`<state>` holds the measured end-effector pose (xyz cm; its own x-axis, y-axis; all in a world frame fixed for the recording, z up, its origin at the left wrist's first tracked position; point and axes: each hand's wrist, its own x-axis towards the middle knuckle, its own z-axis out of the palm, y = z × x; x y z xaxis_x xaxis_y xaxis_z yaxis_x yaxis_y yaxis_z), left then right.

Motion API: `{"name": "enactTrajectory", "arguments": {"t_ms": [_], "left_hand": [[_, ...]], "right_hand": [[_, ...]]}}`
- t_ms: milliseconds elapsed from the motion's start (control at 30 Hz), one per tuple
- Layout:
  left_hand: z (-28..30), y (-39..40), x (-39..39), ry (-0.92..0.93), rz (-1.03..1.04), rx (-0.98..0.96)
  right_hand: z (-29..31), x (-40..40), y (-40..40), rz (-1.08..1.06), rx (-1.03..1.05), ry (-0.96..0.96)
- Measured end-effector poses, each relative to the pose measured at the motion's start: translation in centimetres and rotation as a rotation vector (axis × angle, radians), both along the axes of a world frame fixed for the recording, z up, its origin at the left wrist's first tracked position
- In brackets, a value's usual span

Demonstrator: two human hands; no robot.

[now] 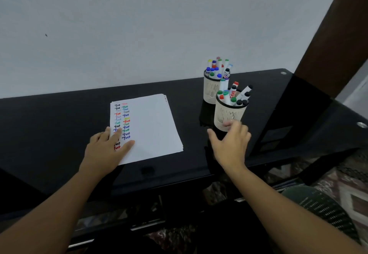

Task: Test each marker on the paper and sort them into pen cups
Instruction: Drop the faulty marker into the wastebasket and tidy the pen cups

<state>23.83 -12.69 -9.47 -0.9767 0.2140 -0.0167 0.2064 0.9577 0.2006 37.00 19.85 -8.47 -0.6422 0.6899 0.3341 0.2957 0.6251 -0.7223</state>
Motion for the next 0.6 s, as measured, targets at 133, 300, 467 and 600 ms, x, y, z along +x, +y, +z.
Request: {"name": "enactTrajectory", "arguments": {"t_ms": [133,300,467,600], "left_hand": [[-0.3,-0.1,-0.1,0.016,-0.005,0.007],[-1.2,-0.4,-0.9,0.032,-0.032,-0.012],[-0.7,0.1,-0.4,0.023,-0.032,-0.002],[-0.3,0.4,-0.2,-0.002,-0.023,0.012]], "right_hand": [[0.8,0.0,2.1,-0.132,-0.258,0.044],[1.0,-1.1,4.3,0.003,-0.358,0.025],[1.2,-2.2,5.2,0.043,-0.345,0.084],[1.1,-2.8,4.8,0.069,-0.340,0.090]]}}
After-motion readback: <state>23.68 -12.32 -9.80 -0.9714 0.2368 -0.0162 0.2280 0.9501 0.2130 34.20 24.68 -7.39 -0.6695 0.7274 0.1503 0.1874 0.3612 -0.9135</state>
